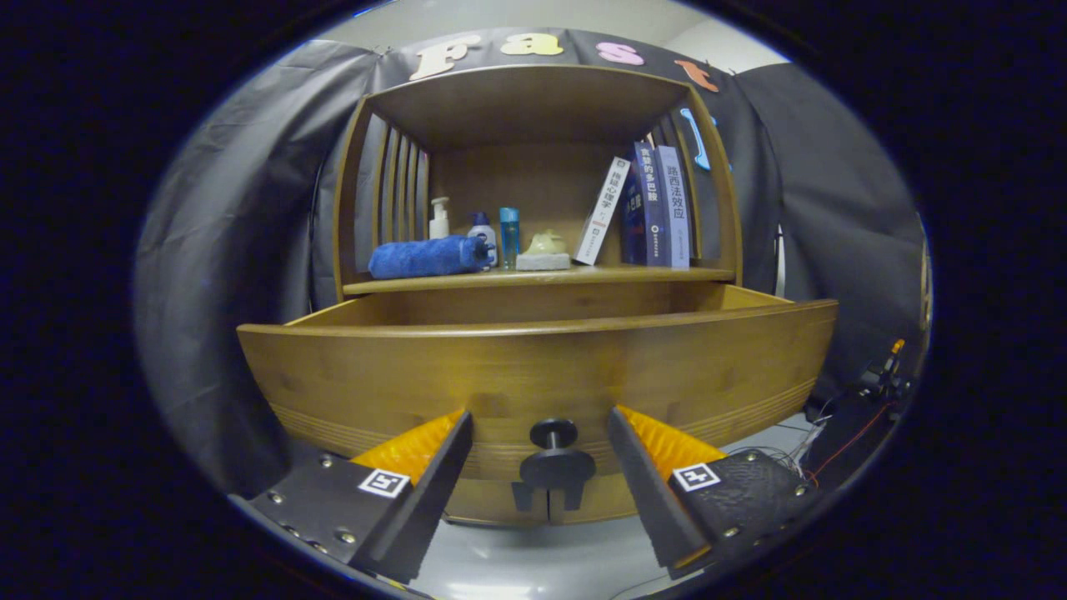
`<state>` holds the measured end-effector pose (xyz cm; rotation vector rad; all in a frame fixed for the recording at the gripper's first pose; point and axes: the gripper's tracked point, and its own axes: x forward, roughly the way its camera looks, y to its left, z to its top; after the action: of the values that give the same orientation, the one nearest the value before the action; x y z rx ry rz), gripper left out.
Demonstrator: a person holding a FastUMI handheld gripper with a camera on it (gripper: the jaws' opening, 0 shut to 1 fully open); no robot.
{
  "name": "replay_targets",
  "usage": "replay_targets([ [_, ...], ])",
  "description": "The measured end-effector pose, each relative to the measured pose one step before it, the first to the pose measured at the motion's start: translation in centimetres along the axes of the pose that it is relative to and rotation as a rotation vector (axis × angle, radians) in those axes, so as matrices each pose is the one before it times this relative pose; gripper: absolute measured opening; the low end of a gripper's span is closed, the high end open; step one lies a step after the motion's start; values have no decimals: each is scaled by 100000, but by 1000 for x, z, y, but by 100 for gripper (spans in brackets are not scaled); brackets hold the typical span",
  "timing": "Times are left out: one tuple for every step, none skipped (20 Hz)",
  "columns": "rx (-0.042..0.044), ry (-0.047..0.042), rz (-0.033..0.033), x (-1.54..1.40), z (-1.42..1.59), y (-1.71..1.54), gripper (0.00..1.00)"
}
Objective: Pull open the drawer, take out the items inside it, and place them on the countertop above the cabinet.
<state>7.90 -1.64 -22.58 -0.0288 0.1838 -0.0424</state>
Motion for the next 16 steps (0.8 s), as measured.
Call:
replay_targets([
  [1, -49, 12, 393, -9, 26, 99],
  [-91, -75, -23, 269, 108, 52, 99],
  [-245, -661, -16, 276, 143, -51, 99],
  [330, -401, -38, 274, 174, 52, 99],
  [123, -894, 8, 235, 158, -105, 99],
  [462, -1149, 128, 136, 355, 62, 99],
  [152, 116, -140, 431, -75, 108, 99],
  [-634, 1001, 60, -34, -92, -36, 100],
  [-155, -319, 63, 449, 258, -77, 100],
  [450, 53, 94, -73, -190, -34, 100],
  [512, -182, 214, 194, 212, -38, 100],
  [-185, -69, 47, 302, -28, -4, 99],
  [-109, 282, -190, 272, 68, 21, 99],
  [318, 567, -284, 318, -52, 68, 99],
  [-125, 572, -576, 407, 70, 122, 99],
  [-536, 827, -595, 453, 119, 126, 99],
])
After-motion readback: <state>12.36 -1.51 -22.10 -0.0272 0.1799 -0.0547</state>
